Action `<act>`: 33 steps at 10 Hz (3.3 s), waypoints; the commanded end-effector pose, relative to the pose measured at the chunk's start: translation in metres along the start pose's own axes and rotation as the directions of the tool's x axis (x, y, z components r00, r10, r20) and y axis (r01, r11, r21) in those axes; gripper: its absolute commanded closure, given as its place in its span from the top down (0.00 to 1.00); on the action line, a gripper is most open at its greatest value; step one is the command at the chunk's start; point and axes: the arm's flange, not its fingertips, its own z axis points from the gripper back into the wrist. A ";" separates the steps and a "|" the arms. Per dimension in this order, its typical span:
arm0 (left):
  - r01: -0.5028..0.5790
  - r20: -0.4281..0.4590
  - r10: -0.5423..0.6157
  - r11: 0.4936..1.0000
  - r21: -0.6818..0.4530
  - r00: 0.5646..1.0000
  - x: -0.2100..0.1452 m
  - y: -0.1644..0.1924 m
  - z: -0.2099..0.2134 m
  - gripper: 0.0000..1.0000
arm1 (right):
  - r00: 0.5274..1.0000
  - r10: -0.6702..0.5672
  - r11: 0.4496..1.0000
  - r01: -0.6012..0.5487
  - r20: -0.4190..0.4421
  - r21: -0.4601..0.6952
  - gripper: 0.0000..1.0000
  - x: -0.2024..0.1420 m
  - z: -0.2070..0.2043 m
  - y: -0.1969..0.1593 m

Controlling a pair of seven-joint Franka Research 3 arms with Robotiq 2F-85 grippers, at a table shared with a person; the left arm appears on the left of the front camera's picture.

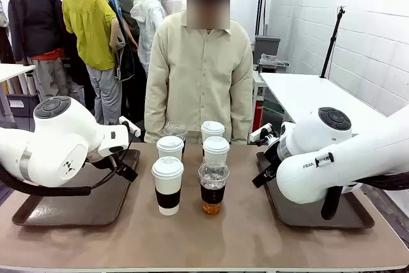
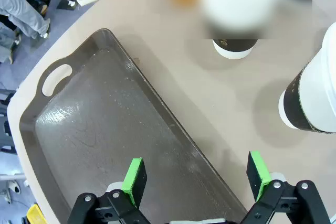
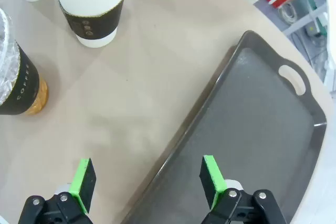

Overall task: Distribute the coffee onto the tray.
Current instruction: Pick up one iced Americano and place it on the right Handle tray.

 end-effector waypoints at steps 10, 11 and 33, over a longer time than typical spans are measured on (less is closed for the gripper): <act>0.000 0.001 0.000 1.000 0.000 1.000 0.000 0.000 0.000 1.00 | 1.000 0.000 1.000 0.000 0.000 0.000 1.00 0.000 0.000 0.000; 0.000 0.001 0.000 1.000 0.000 1.000 0.000 0.000 0.000 1.00 | 1.000 0.000 1.000 0.000 0.000 0.000 1.00 0.000 0.000 0.000; 0.295 0.102 -0.278 0.926 -0.235 0.955 0.040 -0.014 0.175 1.00 | 0.927 0.278 0.943 -0.313 0.253 0.113 1.00 -0.025 0.164 0.018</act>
